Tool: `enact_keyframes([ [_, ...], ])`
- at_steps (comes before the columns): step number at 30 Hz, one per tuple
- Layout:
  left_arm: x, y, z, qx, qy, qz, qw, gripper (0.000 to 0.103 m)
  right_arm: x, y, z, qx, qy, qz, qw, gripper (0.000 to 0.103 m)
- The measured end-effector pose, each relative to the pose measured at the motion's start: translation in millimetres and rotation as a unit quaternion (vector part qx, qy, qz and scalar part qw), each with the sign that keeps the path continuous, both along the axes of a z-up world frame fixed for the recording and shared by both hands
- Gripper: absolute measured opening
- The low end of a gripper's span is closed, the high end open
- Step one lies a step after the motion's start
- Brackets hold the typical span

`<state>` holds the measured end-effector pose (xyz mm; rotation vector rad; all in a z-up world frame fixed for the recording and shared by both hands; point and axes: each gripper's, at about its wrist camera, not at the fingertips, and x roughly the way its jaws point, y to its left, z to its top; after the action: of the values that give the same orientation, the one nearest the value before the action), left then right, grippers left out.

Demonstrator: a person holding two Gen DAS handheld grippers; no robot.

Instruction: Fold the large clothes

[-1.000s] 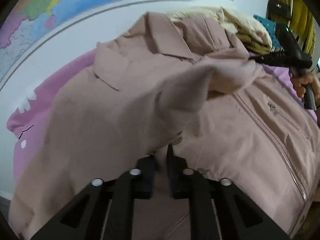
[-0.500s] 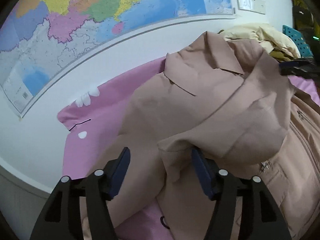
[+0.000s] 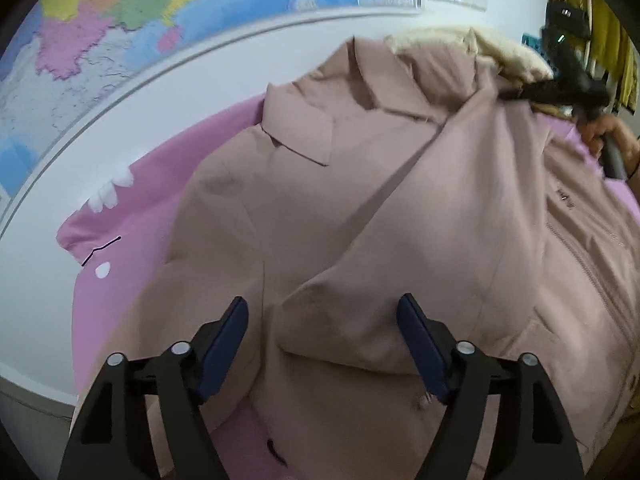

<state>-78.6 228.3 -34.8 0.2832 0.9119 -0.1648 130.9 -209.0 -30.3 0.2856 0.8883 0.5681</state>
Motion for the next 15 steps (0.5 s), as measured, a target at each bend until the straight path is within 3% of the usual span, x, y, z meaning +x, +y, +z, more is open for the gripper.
enact_keyframes([
  [3,17.7,-3.1,0.7,0.001,-0.004,0.011,0.9999,0.045,4.1,-10.3,-2.7,-0.015,0.001,-0.033,0.999,0.003],
  [4,25.7,-2.8,3.7,0.01,-0.012,0.026,0.9995,0.043,6.6,-13.7,-9.0,-0.019,0.012,-0.043,0.999,0.003],
  [7,43.6,10.8,15.2,-0.009,-0.03,0.075,0.9967,0.055,6.4,-15.4,-20.6,-0.023,0.023,-0.048,0.998,0.003],
  [8,47.0,17.6,17.1,-0.031,-0.025,0.076,0.9964,0.07,5.1,-15.2,-22.7,-0.026,0.024,-0.05,0.998,0.003],
  [11,47.7,30.3,16.7,-0.08,-0.013,0.05,0.9955,0.073,-1.7,-26.3,-20.6,-0.03,0.018,-0.055,0.998,0.005],
  [14,43.4,26.2,8.1,-0.078,0.0,0.026,0.9966,0.077,-17.6,-20.1,-1.8,-0.051,-0.019,-0.063,0.997,0.023],
  [15,41.9,22.7,4.3,-0.076,0.003,0.02,0.9969,0.076,-25.9,-18.2,6.5,-0.054,-0.037,-0.059,0.996,0.035],
])
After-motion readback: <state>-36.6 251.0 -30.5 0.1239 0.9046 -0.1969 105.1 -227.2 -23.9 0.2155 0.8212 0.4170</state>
